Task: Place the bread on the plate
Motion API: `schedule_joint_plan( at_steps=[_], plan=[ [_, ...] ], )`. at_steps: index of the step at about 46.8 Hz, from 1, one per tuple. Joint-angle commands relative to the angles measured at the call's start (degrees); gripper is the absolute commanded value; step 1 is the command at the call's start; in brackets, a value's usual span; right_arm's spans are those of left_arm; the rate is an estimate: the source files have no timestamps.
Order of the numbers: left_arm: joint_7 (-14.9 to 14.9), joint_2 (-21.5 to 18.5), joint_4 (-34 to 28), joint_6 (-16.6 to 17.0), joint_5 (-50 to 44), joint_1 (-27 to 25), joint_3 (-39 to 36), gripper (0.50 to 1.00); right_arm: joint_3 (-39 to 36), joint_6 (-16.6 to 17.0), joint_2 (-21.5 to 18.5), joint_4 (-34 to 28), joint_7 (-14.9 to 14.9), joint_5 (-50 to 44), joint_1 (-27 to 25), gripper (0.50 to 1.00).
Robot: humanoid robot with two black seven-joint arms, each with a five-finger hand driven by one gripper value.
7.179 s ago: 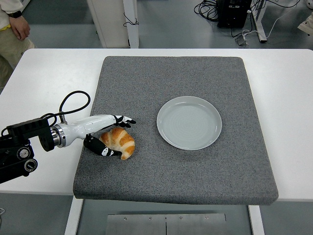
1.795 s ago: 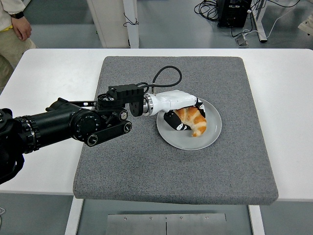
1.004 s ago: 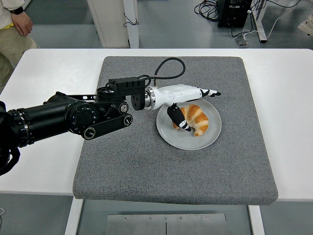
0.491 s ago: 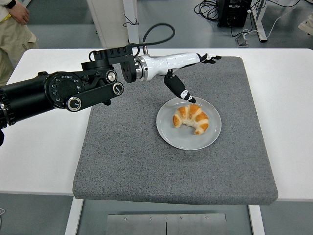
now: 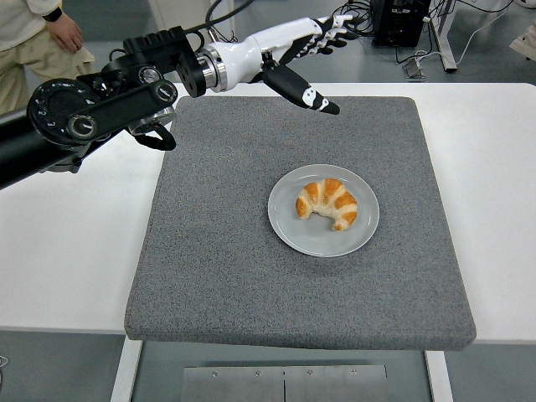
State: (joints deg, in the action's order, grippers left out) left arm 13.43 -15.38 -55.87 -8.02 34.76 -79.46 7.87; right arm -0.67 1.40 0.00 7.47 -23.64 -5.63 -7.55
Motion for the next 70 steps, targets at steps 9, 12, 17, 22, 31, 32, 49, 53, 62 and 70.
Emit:
schedule_joint_plan(
  at_steps=[9,12,17,22,31,32,49,53,62,70],
  plan=[
    [0.2,-1.4,1.4,0.4,-5.4,4.2,5.1,0.971,0.0,0.0,0.0,0.0,0.0,0.0,0.0,1.000],
    [0.4,-1.1,3.4,0.5,-5.6,4.9,6.0,0.971,0.0,0.0,0.0,0.0,0.0,0.0,0.0,1.000],
    [0.7,-0.5,6.8,0.5,-5.6,5.8,8.7,0.971,0.0,0.0,0.0,0.0,0.0,0.0,0.0,1.000],
    [0.5,-0.7,7.3,0.4,-6.4,7.9,12.1,0.971,0.0,0.0,0.0,0.0,0.0,0.0,0.0,1.000],
    [0.7,-0.7,8.1,1.1,-7.5,10.7,15.0,0.971,0.0,0.0,0.0,0.0,0.0,0.0,0.0,1.000],
    [0.6,-0.7,8.2,1.4,-8.1,11.1,15.6,0.972,0.0,0.0,0.0,0.0,0.0,0.0,0.0,1.000],
    [0.7,1.0,14.4,2.8,-18.1,14.7,21.7,0.972,0.0,0.0,0.0,0.0,0.0,0.0,0.0,1.000],
    [0.8,2.0,16.9,2.8,-20.6,15.4,21.8,0.971,0.0,0.0,0.0,0.0,0.0,0.0,0.0,1.000],
    [0.8,4.7,21.8,2.7,-26.4,17.0,23.3,0.972,0.0,0.0,0.0,0.0,0.0,0.0,0.0,1.000],
    [0.7,5.1,23.8,2.7,-26.5,18.2,25.5,0.971,0.0,0.0,0.0,0.0,0.0,0.0,0.0,1.000]
  ],
)
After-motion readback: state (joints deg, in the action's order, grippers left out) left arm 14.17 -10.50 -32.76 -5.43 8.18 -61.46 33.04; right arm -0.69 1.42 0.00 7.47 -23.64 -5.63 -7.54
